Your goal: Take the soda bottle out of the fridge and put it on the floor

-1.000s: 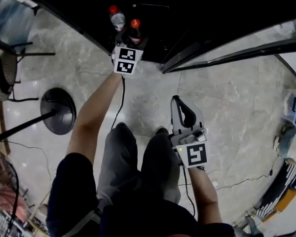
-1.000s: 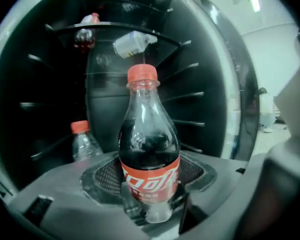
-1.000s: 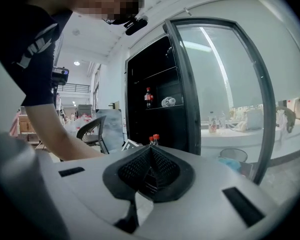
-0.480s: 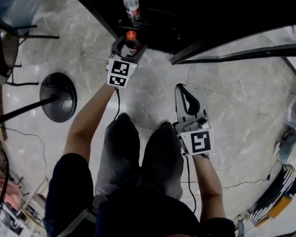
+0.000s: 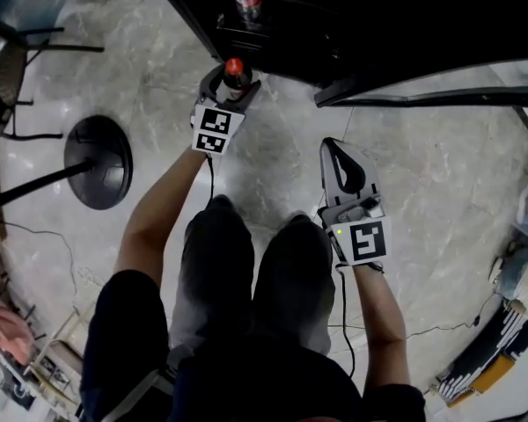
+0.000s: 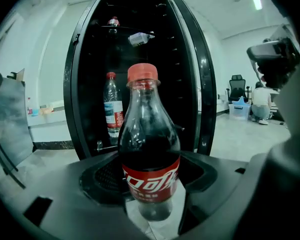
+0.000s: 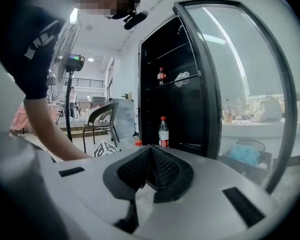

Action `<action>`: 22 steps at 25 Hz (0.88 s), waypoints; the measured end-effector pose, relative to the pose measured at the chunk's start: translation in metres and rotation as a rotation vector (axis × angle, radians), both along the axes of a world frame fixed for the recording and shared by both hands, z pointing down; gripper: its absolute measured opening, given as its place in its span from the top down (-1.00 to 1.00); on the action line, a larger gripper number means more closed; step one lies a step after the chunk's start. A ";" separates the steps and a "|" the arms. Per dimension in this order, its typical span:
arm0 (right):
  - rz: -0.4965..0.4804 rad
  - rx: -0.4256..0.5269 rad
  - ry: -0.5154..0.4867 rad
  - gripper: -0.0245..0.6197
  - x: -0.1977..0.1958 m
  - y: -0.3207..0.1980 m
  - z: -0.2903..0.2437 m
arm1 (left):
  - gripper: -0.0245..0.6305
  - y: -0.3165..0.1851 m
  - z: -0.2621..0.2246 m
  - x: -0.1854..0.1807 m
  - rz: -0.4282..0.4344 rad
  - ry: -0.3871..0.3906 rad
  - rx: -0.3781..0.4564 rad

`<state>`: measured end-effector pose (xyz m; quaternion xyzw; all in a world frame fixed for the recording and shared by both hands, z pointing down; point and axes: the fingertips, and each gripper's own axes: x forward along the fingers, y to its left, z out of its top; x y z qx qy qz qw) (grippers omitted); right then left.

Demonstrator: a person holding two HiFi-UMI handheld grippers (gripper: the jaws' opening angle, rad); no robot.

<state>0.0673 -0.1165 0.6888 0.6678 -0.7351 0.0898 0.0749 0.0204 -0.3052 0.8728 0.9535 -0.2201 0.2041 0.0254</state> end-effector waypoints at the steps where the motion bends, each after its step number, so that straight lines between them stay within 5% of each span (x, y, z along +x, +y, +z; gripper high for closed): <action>1: -0.001 -0.002 0.001 0.87 0.001 -0.001 0.005 | -0.07 0.000 0.009 -0.001 -0.006 -0.005 -0.004; 22: -0.035 -0.051 0.020 0.87 0.008 -0.022 0.085 | -0.07 -0.004 0.148 -0.004 -0.075 -0.042 -0.083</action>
